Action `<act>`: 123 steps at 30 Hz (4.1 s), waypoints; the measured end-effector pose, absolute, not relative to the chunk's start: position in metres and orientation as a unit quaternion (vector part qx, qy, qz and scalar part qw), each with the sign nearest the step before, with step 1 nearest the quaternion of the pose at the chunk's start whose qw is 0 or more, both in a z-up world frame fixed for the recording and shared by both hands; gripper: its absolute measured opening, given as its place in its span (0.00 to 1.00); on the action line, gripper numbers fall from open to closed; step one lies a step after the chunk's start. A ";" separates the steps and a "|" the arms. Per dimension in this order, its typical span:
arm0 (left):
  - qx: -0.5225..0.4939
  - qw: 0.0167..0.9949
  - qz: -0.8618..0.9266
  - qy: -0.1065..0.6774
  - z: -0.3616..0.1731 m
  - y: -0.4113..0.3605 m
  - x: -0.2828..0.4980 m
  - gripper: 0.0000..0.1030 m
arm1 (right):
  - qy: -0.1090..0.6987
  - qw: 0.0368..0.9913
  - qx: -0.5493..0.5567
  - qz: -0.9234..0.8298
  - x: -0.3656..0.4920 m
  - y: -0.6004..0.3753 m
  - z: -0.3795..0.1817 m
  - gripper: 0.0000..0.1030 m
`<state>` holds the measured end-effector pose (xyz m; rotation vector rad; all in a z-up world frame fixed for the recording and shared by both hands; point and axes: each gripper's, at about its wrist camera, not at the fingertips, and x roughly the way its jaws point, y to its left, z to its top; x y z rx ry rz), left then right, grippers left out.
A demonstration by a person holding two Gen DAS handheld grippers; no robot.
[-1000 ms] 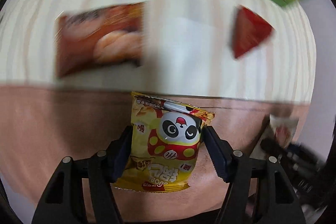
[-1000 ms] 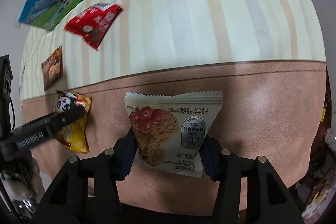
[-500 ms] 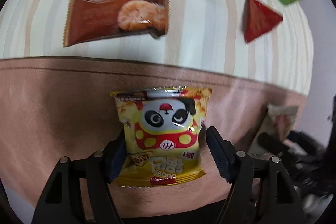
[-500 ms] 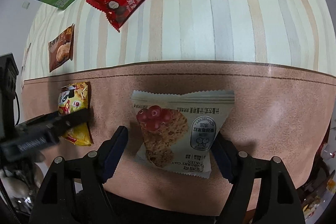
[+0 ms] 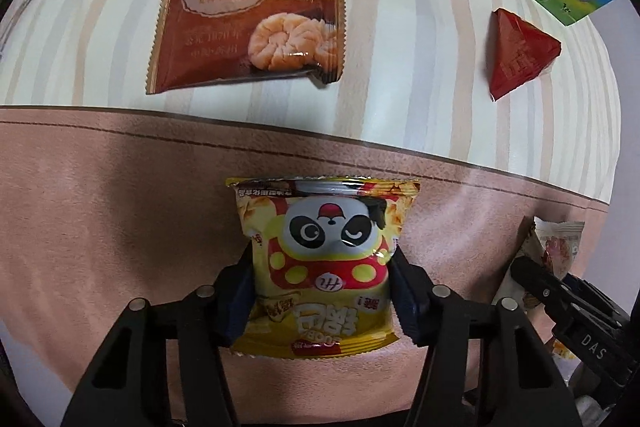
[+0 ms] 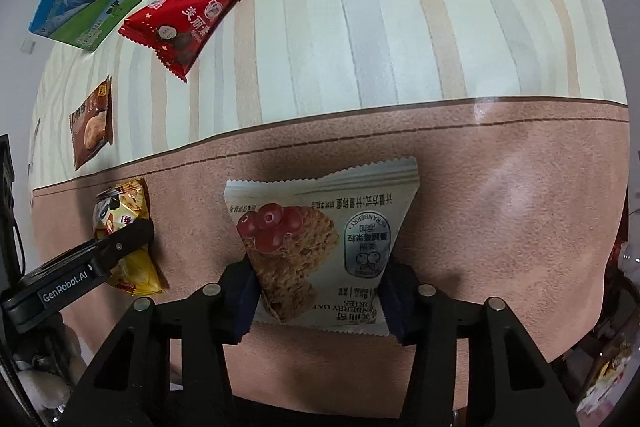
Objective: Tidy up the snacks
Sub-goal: 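Lift both packs off the bed and hold them up, then carry both packs into the box and open both tools to drop them, then grasp the brown cookie pack with the left tool while the right grasps the red triangle candy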
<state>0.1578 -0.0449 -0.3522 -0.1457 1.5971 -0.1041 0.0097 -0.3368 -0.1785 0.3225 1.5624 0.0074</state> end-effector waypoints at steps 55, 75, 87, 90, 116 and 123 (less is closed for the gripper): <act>-0.051 0.733 -0.076 0.674 -0.218 -0.035 0.517 0.51 | 0.628 0.765 0.089 0.110 0.368 -0.279 -0.064 0.50; -0.033 0.760 -0.066 0.646 -0.209 -0.046 0.494 0.93 | 0.627 0.775 0.045 0.059 0.368 -0.296 -0.068 0.95; -0.035 0.815 -0.040 0.577 -0.167 -0.040 0.442 0.93 | 0.594 0.802 0.047 0.047 0.319 -0.319 -0.028 0.95; -0.032 0.828 -0.035 0.559 -0.158 -0.041 0.426 0.93 | 0.580 0.812 0.047 0.047 0.301 -0.320 -0.014 0.95; -0.031 0.849 -0.020 0.528 -0.146 -0.005 0.282 0.93 | 0.582 0.800 0.126 0.067 0.154 -0.313 -0.010 0.95; -0.048 0.784 -0.030 0.618 -0.235 0.012 0.271 0.93 | 0.640 0.744 0.183 0.051 0.145 -0.317 -0.103 0.93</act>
